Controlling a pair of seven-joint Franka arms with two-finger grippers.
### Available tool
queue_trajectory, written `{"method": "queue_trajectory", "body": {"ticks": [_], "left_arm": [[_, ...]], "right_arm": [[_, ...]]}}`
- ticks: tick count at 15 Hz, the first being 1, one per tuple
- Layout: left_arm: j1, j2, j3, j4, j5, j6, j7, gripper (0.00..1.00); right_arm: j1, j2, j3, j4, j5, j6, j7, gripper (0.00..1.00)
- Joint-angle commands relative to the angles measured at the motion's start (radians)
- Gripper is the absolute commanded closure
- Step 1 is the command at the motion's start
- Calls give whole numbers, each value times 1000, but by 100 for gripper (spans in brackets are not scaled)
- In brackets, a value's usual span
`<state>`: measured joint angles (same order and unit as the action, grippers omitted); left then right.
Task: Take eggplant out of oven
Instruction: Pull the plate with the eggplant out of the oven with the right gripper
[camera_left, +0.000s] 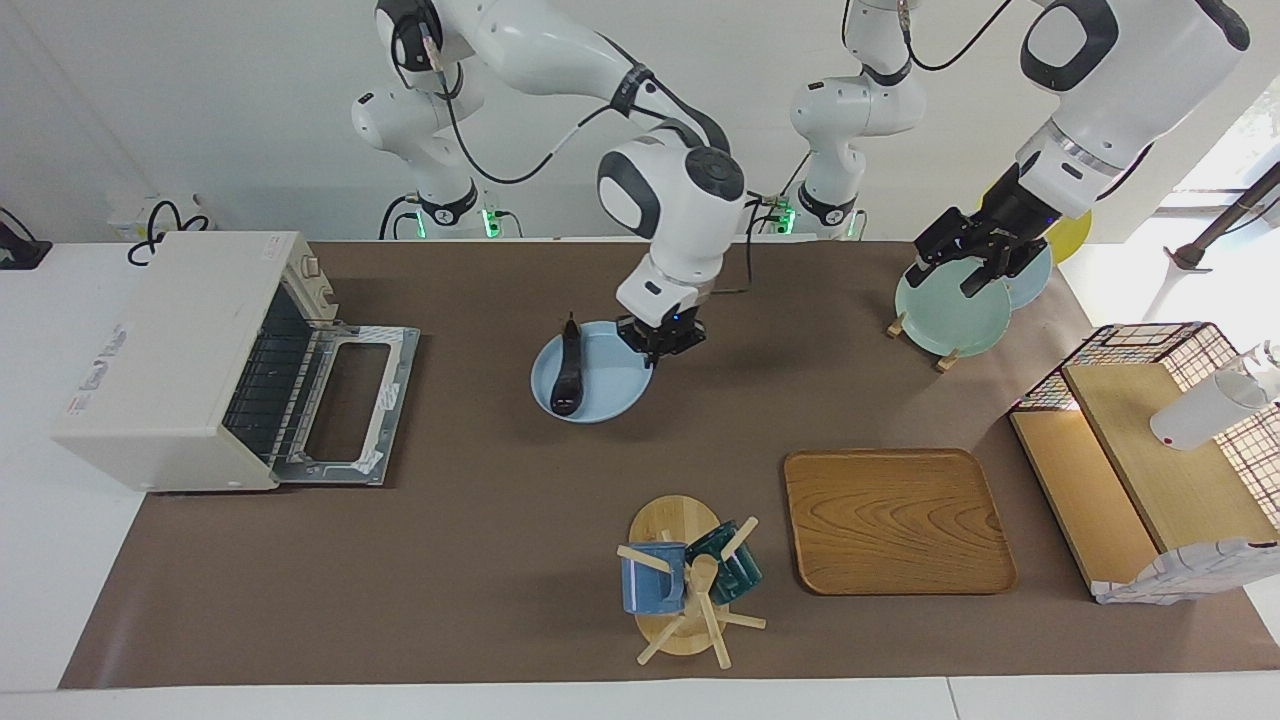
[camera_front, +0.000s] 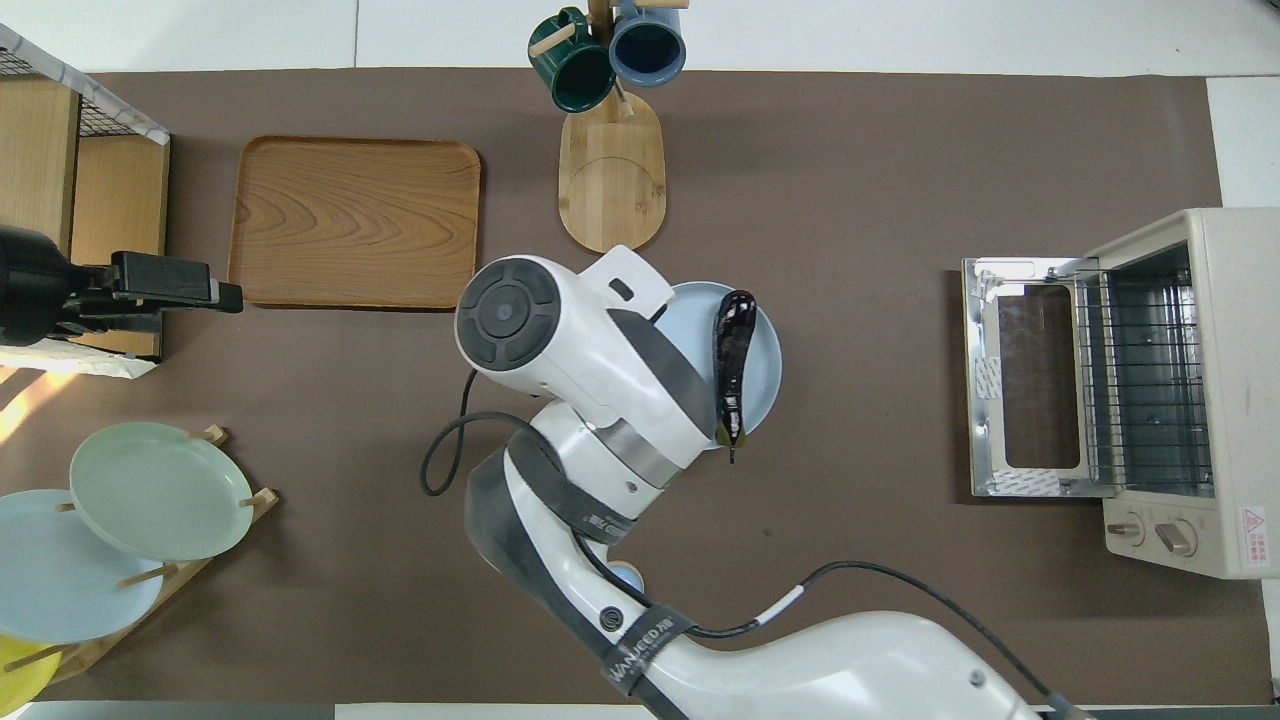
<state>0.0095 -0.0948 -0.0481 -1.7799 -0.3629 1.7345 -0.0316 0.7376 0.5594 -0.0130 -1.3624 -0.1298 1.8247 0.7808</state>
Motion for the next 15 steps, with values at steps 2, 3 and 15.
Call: {"method": "queue_trajectory", "body": {"ticks": [2, 3, 15], "left_arm": [[30, -34, -3, -46, -21, 25, -10, 0], [32, -34, -3, -46, -21, 23, -11, 0], [14, -31, -9, -44, -7, 59, -39, 0]], "right_arm": [[34, 97, 7, 72, 27, 109, 87, 100], [34, 93, 7, 43, 35, 129, 95, 100], [-141, -99, -16, -56, 69, 30, -52, 78]]}}
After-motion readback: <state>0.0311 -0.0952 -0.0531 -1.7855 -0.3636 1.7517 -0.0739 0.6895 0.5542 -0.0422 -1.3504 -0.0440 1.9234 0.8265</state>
